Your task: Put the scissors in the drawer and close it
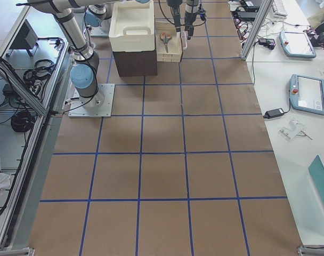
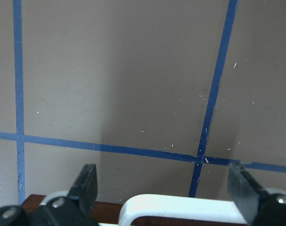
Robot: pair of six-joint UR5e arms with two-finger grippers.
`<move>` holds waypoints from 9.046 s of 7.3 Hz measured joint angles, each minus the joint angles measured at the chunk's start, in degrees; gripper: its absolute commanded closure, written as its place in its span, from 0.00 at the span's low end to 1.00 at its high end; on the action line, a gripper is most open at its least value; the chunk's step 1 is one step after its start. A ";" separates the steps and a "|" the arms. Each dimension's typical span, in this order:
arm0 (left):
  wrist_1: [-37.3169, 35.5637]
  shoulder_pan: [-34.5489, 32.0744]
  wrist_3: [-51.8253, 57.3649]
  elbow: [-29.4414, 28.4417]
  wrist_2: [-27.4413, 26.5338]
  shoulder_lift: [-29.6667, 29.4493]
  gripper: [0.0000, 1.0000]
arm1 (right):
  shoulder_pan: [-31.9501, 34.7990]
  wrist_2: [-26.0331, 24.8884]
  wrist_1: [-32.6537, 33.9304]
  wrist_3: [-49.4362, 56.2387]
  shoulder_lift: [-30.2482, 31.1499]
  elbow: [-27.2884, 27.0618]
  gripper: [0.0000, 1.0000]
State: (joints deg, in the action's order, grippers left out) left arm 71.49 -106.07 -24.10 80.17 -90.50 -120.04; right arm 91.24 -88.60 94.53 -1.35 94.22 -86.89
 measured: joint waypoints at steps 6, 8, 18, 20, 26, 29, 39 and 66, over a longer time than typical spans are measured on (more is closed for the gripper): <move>5.83 -0.69 -1.28 -0.10 0.80 0.57 0.00 | -0.01 -0.36 0.23 0.09 0.43 -1.04 0.54; 7.43 -0.71 -1.97 -0.11 1.25 1.07 0.00 | -0.01 -0.68 0.14 0.17 0.44 -1.08 0.47; 15.21 -0.94 -3.64 0.06 2.76 1.73 0.00 | -0.01 -1.13 0.24 -0.04 0.44 -1.41 0.00; 14.62 -0.25 -3.84 -0.25 3.15 1.75 0.00 | -0.01 -1.13 0.24 0.02 0.44 -1.46 0.00; 14.18 -0.37 -4.25 -0.29 3.98 1.28 0.00 | -0.01 -0.87 -0.52 -0.02 0.52 -1.48 0.00; 17.20 -0.68 -4.75 0.00 4.22 1.71 0.00 | 0.00 -0.50 -0.70 0.00 0.03 -1.62 0.00; 26.84 -1.98 -6.37 0.49 4.45 1.65 0.00 | -0.07 -1.04 0.11 -0.08 -0.70 -2.40 0.00; 13.25 14.96 20.17 -5.15 0.47 14.89 0.00 | -0.09 -1.07 -0.45 0.12 -0.70 -2.49 0.00</move>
State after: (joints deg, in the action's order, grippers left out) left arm 84.75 -91.11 -3.93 75.02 -90.04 -105.15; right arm 91.14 -89.67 94.08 -1.23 93.52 -89.38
